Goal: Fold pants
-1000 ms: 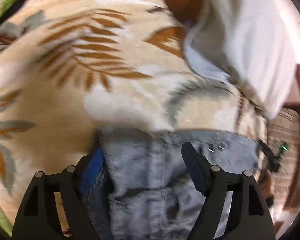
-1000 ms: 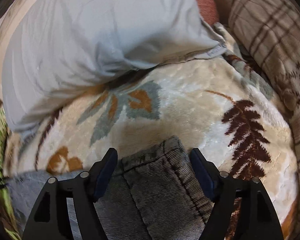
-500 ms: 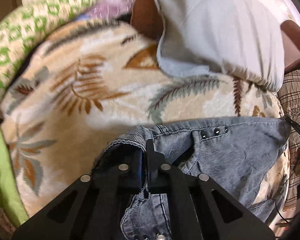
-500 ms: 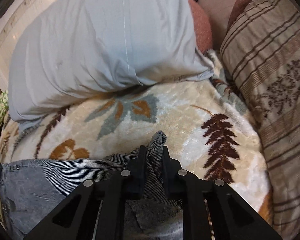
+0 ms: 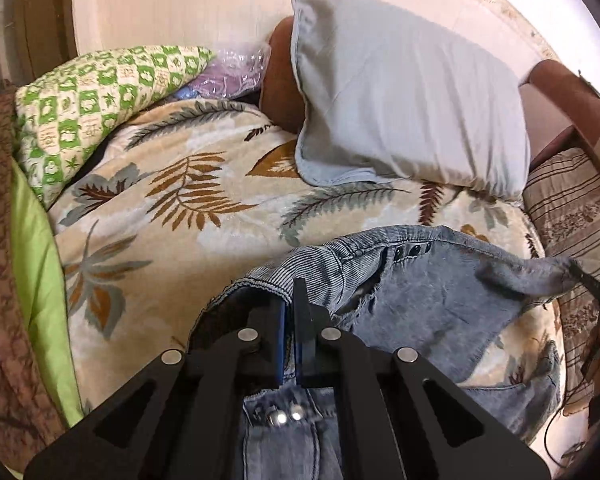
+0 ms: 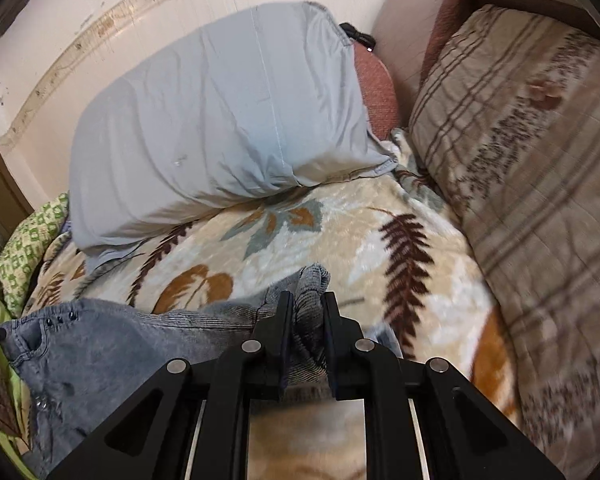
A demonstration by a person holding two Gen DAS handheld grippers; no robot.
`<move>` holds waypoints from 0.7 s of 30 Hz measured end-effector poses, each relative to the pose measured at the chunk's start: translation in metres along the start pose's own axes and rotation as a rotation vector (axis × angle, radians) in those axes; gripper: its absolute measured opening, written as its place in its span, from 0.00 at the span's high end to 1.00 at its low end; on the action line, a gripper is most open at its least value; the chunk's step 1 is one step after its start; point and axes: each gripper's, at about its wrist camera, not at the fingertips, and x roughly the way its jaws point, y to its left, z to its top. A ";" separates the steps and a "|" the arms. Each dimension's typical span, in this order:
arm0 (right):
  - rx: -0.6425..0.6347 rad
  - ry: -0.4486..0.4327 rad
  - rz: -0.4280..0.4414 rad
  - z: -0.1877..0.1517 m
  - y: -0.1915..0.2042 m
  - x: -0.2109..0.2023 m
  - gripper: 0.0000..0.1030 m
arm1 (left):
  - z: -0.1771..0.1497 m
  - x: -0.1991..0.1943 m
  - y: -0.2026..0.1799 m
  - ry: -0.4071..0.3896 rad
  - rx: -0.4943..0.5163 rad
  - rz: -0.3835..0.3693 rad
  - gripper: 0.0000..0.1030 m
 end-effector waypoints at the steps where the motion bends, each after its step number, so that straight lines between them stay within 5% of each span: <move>1: 0.005 -0.003 0.001 -0.005 -0.001 -0.006 0.87 | -0.004 -0.008 -0.001 -0.012 -0.004 0.001 0.98; 10: 0.083 -0.045 0.034 -0.064 -0.029 -0.083 0.87 | -0.053 -0.078 0.001 -0.104 -0.041 -0.015 0.98; 21: 0.228 -0.056 0.047 -0.147 -0.073 -0.132 0.87 | -0.127 -0.102 0.033 -0.039 -0.151 -0.059 0.98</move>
